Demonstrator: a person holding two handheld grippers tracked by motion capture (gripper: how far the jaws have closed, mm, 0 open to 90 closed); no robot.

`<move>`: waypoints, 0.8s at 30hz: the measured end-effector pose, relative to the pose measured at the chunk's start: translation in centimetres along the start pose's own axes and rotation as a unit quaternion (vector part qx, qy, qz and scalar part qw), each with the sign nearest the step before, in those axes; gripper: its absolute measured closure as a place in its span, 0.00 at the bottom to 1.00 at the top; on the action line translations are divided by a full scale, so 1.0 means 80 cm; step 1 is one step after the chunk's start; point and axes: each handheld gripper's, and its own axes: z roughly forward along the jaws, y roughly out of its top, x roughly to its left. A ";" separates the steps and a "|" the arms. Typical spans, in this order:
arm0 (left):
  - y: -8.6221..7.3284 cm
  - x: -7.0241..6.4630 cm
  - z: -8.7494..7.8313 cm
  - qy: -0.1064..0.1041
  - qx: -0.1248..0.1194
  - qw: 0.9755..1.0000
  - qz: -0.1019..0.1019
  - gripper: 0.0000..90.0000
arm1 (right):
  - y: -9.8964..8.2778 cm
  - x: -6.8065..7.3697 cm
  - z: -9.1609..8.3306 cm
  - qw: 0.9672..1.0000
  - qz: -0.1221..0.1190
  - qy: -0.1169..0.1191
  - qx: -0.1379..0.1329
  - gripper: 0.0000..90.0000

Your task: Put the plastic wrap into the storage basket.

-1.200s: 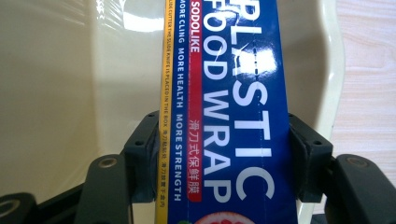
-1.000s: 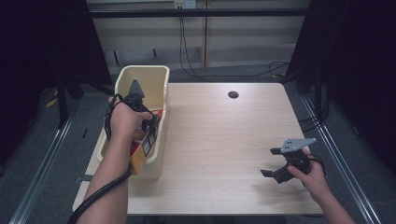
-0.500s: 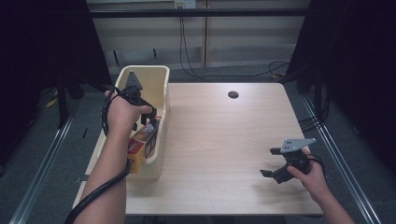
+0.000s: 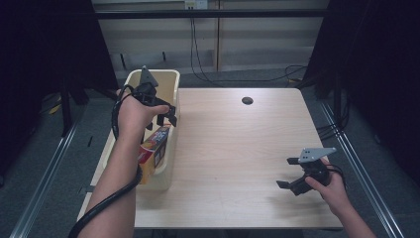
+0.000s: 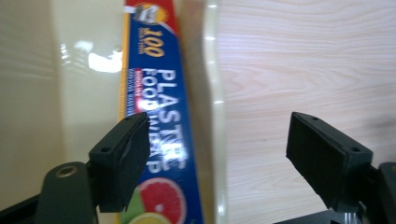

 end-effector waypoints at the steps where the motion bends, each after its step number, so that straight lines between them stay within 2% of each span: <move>1: 0.001 -0.003 -0.001 -0.004 0.000 1.000 0.004 0.23 | 0.000 0.000 0.000 1.000 0.000 0.003 0.000 0.02; 12: 0.004 -0.039 -0.003 -0.031 -0.021 0.999 0.038 0.21 | 0.000 0.000 0.000 1.000 -0.002 0.003 -0.002 0.02; 24: 0.002 -0.067 0.019 -0.047 -0.021 0.996 0.073 0.19 | 0.000 0.000 0.000 1.000 -0.002 0.001 -0.003 0.02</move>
